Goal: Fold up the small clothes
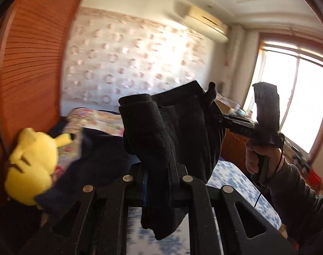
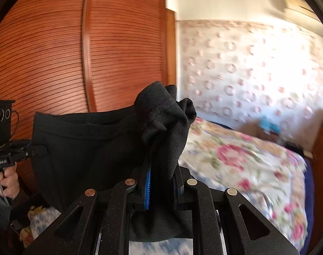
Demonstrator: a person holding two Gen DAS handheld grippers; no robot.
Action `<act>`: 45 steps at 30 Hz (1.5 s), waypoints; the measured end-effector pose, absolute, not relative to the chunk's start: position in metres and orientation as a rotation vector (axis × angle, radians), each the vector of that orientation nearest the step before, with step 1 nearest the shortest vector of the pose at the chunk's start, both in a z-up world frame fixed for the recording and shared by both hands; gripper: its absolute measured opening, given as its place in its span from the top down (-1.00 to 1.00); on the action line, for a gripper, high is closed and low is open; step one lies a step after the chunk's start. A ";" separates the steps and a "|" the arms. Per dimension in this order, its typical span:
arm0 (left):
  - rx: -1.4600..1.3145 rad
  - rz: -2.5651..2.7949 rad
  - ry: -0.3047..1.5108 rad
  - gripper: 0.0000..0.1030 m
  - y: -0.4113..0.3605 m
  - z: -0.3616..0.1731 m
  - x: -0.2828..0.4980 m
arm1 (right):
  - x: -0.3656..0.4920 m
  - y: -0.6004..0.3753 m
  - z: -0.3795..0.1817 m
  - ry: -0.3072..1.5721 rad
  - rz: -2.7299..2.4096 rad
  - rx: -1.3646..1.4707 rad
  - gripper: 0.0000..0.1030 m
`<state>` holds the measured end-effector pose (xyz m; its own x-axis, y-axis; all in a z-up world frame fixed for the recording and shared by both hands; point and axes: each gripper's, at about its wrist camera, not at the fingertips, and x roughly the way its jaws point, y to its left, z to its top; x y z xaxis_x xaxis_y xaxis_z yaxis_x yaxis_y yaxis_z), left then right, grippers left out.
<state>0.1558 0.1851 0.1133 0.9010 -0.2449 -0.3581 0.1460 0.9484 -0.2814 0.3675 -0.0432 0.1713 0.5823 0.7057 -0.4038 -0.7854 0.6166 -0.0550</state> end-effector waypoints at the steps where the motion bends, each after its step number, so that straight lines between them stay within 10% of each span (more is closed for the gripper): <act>1: -0.256 -0.178 0.402 0.72 0.195 0.111 0.155 | 0.381 -0.026 0.175 0.368 0.902 -0.246 0.71; 15: -0.356 0.050 0.620 0.65 0.263 -0.006 0.193 | 0.528 0.138 0.080 0.549 0.887 -0.439 0.46; 25: -0.224 0.058 0.537 -0.52 0.246 0.018 0.172 | 0.465 0.124 0.108 0.368 0.880 -0.291 -0.04; 45: -0.082 0.042 0.463 -0.67 0.191 0.047 0.138 | 0.410 0.080 0.069 0.432 0.828 -0.243 -0.06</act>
<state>0.1379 0.1909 0.0470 0.8941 0.0221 -0.4473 -0.0594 0.9958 -0.0695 0.4101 0.0800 0.0691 0.5969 0.6566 -0.4611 -0.7538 0.6558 -0.0418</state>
